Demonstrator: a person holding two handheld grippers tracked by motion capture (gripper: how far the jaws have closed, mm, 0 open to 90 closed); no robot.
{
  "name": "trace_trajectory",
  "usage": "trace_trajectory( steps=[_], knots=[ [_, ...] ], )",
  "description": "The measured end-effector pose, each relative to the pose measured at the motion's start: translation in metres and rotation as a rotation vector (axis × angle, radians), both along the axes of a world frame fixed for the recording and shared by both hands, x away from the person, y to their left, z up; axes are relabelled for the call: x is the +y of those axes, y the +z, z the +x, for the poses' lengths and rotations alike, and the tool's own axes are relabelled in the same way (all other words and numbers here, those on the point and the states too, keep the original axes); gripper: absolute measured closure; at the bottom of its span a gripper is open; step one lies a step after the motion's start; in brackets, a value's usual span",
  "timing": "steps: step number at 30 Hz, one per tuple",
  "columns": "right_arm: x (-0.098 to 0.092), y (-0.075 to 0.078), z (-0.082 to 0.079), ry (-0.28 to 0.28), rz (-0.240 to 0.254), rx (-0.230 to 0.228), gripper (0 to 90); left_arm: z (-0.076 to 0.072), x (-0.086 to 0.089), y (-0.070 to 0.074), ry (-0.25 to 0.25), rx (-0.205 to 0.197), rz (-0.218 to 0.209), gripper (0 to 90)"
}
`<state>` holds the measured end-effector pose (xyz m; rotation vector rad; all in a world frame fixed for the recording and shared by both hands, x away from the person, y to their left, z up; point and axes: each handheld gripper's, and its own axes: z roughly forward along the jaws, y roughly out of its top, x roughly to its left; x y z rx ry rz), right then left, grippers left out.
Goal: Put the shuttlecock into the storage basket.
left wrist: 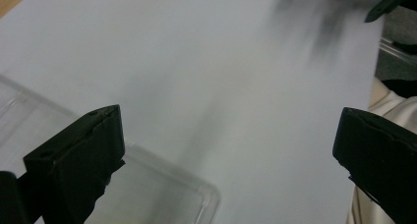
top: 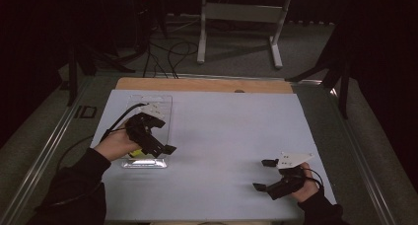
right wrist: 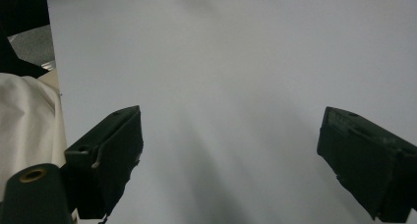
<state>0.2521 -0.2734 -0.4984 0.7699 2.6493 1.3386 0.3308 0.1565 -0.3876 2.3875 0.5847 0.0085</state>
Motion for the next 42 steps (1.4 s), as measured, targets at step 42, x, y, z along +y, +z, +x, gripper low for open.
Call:
trace_trajectory(
  steps=[42],
  knots=[
    [-0.006, -0.011, 0.0, -0.041, -0.006, 0.0, 10.1, -0.064, -0.08, -0.068, -0.195, -0.049, -0.075, 0.1]
  ],
)
